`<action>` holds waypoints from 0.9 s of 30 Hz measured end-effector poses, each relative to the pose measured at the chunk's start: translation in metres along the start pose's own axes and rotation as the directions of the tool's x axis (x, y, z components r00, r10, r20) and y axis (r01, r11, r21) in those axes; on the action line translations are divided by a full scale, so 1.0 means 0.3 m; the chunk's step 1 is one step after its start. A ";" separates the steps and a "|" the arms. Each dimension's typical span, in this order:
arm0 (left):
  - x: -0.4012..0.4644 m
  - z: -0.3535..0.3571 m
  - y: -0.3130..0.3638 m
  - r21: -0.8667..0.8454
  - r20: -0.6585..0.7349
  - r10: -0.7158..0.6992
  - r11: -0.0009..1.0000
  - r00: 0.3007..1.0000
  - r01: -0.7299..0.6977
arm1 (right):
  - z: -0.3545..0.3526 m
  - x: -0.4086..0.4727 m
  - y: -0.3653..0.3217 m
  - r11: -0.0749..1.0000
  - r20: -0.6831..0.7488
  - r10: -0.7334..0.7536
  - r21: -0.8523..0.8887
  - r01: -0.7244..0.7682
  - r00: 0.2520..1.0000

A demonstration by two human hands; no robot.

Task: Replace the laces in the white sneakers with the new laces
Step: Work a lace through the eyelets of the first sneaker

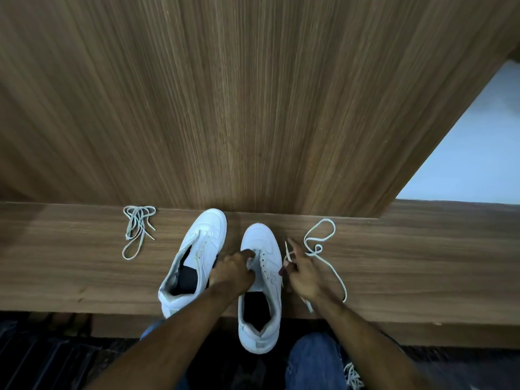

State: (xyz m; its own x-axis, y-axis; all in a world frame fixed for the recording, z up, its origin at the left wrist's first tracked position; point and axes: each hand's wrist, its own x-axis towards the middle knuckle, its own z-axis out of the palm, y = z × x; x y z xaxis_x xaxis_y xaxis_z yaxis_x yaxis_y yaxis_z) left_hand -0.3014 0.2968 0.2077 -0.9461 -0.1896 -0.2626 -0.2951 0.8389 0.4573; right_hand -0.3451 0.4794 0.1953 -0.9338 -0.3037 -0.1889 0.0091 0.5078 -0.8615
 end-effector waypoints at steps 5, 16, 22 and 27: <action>0.027 0.004 0.049 0.115 -0.001 0.041 0.992 0.999 -0.040 | -0.001 0.019 -0.003 0.977 0.035 0.019 -0.215 -0.011 0.999; 0.129 0.080 -0.021 -0.197 0.038 -0.023 0.980 0.999 0.030 | 0.014 0.073 -0.002 0.975 -0.032 -0.041 -0.219 0.033 0.999; 0.137 0.088 -0.017 -0.295 -0.001 -0.062 0.954 0.998 0.059 | 0.016 0.083 -0.031 0.926 -0.038 -0.056 -0.375 0.037 0.998; 0.128 0.079 -0.003 -0.375 -0.021 -0.077 0.925 0.997 0.064 | 0.036 0.094 -0.052 0.875 -0.072 -0.048 -0.483 0.007 0.996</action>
State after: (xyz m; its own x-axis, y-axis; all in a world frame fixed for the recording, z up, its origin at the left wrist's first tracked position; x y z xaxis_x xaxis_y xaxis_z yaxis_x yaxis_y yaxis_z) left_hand -0.3341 0.3008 0.1769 -0.9231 -0.2643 -0.2793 -0.3833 0.5728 0.7246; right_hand -0.3678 0.4542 0.1983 -0.9566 -0.2686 -0.1133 -0.1712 0.8322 -0.5274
